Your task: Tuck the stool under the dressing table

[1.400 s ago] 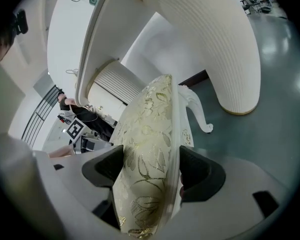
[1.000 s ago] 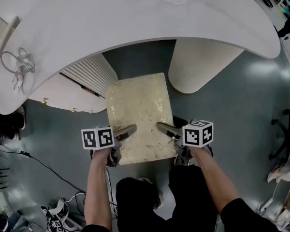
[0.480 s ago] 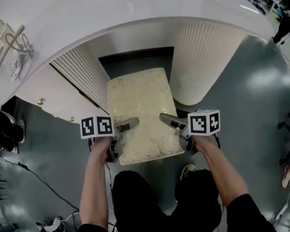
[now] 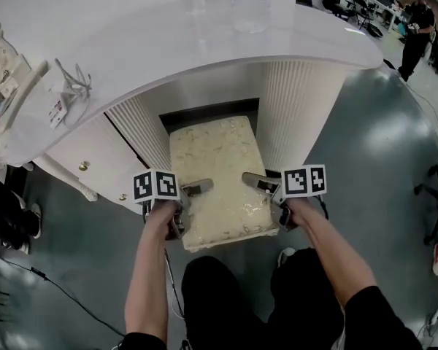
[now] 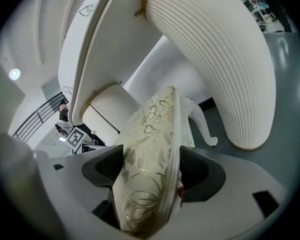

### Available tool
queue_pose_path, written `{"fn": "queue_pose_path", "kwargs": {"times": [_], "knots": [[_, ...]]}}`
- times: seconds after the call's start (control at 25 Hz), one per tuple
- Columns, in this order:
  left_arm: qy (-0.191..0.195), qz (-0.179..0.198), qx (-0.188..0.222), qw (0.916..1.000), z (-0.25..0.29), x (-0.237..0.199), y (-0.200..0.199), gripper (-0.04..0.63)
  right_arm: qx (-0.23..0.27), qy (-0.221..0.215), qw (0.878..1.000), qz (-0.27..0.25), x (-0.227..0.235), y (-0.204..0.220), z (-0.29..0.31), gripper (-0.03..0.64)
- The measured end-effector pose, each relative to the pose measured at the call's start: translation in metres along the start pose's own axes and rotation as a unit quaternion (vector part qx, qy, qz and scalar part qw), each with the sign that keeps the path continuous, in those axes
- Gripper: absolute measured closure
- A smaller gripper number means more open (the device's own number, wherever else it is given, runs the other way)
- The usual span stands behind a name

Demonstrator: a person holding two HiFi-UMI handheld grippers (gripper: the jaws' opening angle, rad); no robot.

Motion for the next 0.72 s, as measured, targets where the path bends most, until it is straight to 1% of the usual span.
{"fn": "queue_pose_path", "kwargs": {"times": [0.08, 0.16, 0.36, 0.72], "knots": [[0.005, -0.004, 0.007, 1.0, 0.002, 0.003, -0.007, 0.063, -0.005, 0.002, 1.0, -0.007, -0.001, -0.011, 0.002, 0.31], [0.005, -0.005, 0.011, 0.9999, 0.007, 0.004, -0.013, 0.063, 0.002, 0.0, 1.0, -0.013, 0.001, -0.019, 0.005, 0.31], [-0.001, -0.007, 0.0, 1.0, 0.022, -0.001, -0.014, 0.063, -0.003, -0.007, 1.0, -0.019, 0.016, -0.02, 0.013, 0.31], [-0.024, -0.019, 0.008, 0.9995, 0.043, -0.021, -0.035, 0.063, -0.012, -0.024, 1.0, 0.003, 0.042, -0.03, 0.051, 0.31]]}}
Point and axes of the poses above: the fingertips, and each gripper's own axes: z forward along the fingers, x to its right, y out of its underside, the point moved 7 cm from there along -z, backward along the fingers, and after that the axes turned 11 degrees about x, right-handed, at the moved point
